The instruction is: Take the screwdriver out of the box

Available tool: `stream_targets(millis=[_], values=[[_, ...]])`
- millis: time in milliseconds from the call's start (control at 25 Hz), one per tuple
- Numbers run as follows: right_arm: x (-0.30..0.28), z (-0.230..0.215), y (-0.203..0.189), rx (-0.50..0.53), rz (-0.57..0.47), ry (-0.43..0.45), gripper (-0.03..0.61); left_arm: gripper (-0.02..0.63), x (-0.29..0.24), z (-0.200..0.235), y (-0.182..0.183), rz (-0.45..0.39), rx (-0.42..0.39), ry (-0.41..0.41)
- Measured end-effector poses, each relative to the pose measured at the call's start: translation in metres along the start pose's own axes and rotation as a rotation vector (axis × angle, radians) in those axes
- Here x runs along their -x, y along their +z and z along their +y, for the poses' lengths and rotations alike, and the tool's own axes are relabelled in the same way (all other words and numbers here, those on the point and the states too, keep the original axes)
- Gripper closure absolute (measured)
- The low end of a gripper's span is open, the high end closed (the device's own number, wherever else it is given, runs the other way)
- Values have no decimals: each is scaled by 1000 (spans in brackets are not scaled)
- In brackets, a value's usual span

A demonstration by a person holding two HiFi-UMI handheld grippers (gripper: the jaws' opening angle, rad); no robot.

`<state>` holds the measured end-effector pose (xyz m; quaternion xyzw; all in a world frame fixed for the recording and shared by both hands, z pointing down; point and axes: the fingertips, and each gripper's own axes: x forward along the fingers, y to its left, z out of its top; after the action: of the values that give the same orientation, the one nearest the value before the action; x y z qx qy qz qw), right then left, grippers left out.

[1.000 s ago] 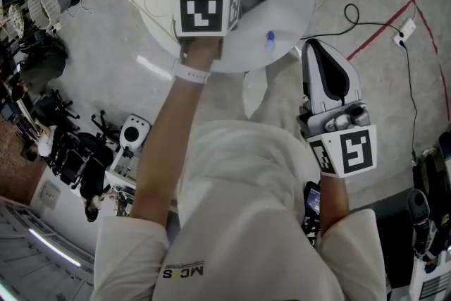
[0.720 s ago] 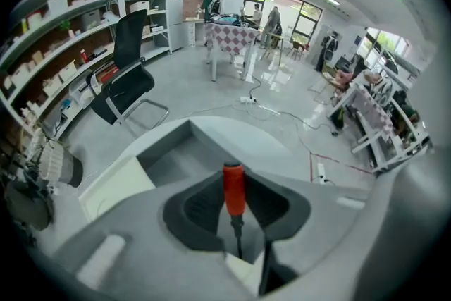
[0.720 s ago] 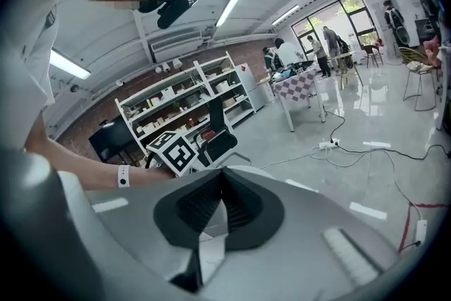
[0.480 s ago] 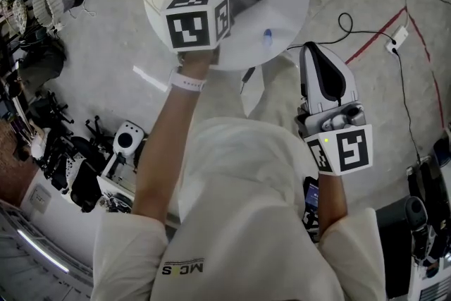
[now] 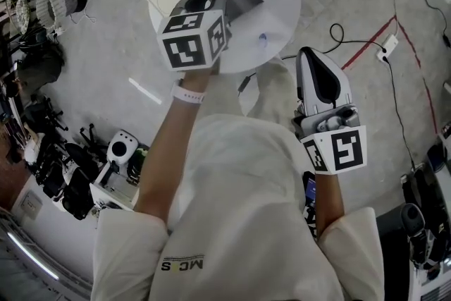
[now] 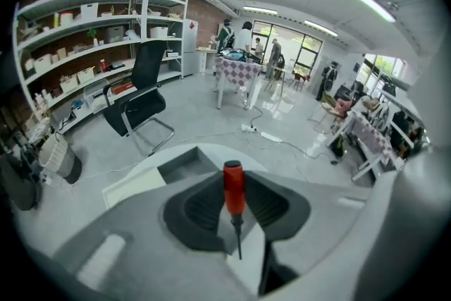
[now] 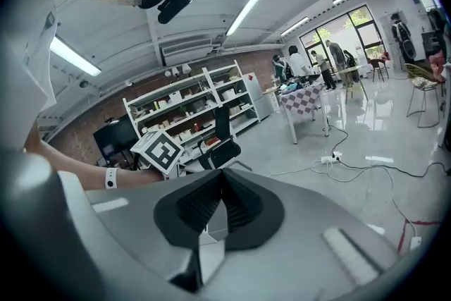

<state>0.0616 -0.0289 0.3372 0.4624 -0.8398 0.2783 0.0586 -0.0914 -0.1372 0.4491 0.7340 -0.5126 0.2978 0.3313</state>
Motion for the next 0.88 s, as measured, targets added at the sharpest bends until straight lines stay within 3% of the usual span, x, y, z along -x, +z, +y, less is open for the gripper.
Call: stream_targets(millis=[880], values=[[43, 55, 66, 158, -66, 80, 580, 526, 149, -21, 41, -216, 81, -4]])
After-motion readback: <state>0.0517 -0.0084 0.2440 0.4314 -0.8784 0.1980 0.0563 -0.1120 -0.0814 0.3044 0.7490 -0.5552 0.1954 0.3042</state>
